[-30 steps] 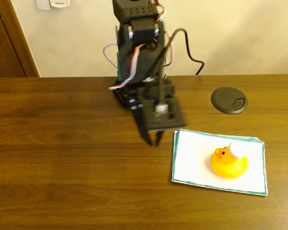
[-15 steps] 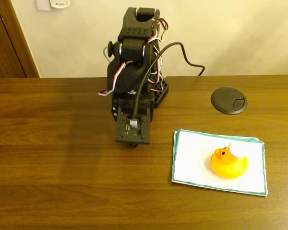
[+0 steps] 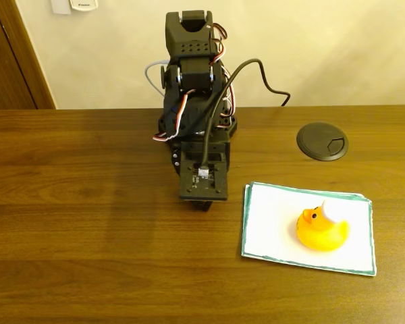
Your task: Grab the yellow duck toy and put inside the green color rectangle box on the table
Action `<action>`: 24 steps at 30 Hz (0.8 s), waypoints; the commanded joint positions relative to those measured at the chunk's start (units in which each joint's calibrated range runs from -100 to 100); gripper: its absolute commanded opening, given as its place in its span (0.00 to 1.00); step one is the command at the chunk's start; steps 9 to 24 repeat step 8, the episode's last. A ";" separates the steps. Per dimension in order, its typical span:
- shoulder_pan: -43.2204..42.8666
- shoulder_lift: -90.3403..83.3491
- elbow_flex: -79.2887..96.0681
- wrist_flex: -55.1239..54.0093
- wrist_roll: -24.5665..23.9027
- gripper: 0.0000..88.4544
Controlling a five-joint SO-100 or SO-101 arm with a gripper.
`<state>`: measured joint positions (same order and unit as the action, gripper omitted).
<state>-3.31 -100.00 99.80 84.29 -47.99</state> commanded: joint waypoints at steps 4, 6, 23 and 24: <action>-5.19 0.00 0.20 0.38 0.29 0.01; -5.19 0.00 0.20 0.46 0.29 0.01; -5.19 0.00 0.20 0.46 0.34 0.01; -5.19 0.00 0.20 0.46 0.34 0.01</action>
